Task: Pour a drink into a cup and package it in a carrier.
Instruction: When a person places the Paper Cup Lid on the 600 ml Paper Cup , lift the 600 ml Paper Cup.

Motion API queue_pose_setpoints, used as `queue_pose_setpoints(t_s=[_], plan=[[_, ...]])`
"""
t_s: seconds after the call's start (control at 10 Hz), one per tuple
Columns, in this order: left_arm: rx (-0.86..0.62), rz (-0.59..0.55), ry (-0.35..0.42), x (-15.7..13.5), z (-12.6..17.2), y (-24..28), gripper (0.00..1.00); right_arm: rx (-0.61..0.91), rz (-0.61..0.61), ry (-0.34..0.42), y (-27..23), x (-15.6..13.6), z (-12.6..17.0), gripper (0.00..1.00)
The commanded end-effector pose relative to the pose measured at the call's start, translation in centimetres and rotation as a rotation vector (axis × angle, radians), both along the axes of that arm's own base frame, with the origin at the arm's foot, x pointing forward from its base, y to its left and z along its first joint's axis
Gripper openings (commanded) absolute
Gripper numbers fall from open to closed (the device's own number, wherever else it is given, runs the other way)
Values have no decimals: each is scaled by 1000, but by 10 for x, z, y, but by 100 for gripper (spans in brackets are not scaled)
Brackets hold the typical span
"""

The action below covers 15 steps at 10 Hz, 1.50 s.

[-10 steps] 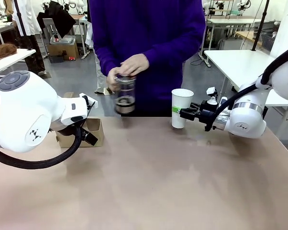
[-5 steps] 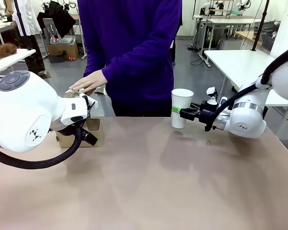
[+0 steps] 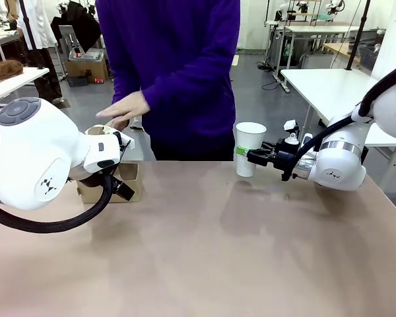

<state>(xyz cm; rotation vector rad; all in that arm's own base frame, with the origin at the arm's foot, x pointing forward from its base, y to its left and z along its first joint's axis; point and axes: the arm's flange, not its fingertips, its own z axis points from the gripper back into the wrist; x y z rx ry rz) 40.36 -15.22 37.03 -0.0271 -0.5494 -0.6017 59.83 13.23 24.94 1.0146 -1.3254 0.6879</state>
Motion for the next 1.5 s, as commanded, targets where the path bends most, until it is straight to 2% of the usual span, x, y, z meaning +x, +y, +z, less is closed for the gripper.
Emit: queue_pose_setpoints(t_s=[0.0,1.4], plan=[[-2,0,0,0,0,0,100,5,-7,-8,2,-1,4,80],[-2,0,0,0,0,0,100,5,-7,-8,2,-1,4,80]])
